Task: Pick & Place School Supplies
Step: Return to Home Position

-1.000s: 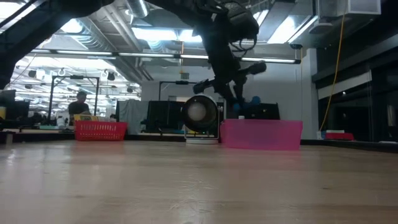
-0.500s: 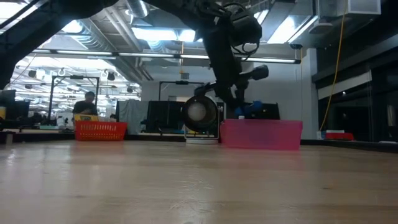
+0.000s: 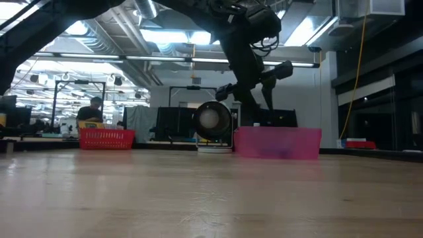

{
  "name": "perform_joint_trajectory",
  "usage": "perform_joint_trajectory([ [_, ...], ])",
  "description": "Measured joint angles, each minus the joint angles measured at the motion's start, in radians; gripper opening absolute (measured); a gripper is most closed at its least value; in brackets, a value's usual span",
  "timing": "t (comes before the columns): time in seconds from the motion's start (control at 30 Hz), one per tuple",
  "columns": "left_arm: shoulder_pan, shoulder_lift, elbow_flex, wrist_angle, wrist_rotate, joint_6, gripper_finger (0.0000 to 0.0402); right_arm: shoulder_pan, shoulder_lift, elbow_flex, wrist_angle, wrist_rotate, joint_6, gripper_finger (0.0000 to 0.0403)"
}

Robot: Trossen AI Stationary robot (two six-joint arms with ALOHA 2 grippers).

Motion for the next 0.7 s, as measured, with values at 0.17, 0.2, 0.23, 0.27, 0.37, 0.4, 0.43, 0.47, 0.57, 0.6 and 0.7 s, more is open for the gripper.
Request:
perform_joint_trajectory([
  [0.17,-0.02,-0.021,0.002,0.05,-0.057,0.096,0.0121,0.017,0.0,0.0,0.0,0.033,-0.008,0.0194],
  [0.2,-0.032,-0.034,0.007,0.062,-0.077,0.137,0.0118,0.021,0.0,0.0,0.0,0.037,-0.012,0.0194],
  [0.23,-0.045,-0.046,0.012,0.114,-0.089,0.196,0.0115,0.026,0.0,0.0,0.001,0.041,-0.019,0.0194],
  [0.27,-0.059,-0.062,0.014,0.17,-0.087,0.281,0.0112,0.032,0.0,0.0,0.003,0.043,-0.033,0.0194],
  [0.37,-0.114,-0.115,0.017,0.277,-0.017,0.644,0.0104,0.046,0.0,0.0,0.005,0.043,-0.062,0.0194],
  [0.4,-0.136,-0.135,0.018,0.269,0.013,0.761,0.0101,0.051,0.0,0.0,0.005,0.043,-0.067,0.0194],
  [0.43,-0.157,-0.157,0.017,0.221,0.025,0.846,0.0099,0.055,0.0,0.0,0.005,0.043,-0.072,0.0194],
  [0.47,-0.174,-0.176,0.017,0.162,0.025,0.905,0.0097,0.059,0.0,0.0,0.005,0.044,-0.075,0.0194],
  [0.57,-0.182,-0.247,-0.019,-0.001,0.055,0.944,0.009,0.071,0.0,0.0,0.005,0.055,-0.075,0.0194],
  [0.6,-0.168,-0.276,-0.061,0.0,0.094,0.928,0.0087,0.073,0.0,0.0,0.005,0.061,-0.073,0.0194],
  [0.7,-0.128,-0.398,-0.275,0.107,0.223,0.856,0.0079,0.072,0.001,0.0,0.006,0.071,-0.066,0.0194],
])
